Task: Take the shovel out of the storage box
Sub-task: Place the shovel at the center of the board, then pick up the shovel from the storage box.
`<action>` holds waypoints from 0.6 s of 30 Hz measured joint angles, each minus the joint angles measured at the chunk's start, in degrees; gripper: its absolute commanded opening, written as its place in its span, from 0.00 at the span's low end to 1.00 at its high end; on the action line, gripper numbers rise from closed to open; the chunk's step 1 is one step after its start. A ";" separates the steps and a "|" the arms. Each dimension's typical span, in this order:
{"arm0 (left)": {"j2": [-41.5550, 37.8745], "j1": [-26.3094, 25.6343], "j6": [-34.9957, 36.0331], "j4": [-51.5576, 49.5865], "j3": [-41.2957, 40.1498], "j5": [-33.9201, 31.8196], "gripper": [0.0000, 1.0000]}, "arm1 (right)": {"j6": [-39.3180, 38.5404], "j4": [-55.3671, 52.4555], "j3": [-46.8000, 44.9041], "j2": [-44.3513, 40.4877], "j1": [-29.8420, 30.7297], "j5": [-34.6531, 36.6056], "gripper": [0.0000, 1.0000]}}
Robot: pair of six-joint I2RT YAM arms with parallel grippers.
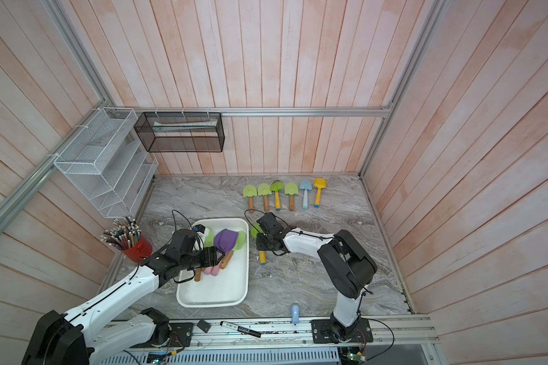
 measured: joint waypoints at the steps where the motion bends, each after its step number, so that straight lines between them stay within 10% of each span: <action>1: 0.44 -0.42 0.07 -0.31 0.44 -0.39 0.66 | -0.02 -0.33 -0.02 -1.14 0.00 0.15 0.41; 18: 11.13 -6.10 1.68 -4.35 8.13 -9.53 0.42 | -0.46 -1.46 -5.46 -17.03 -1.46 5.29 0.41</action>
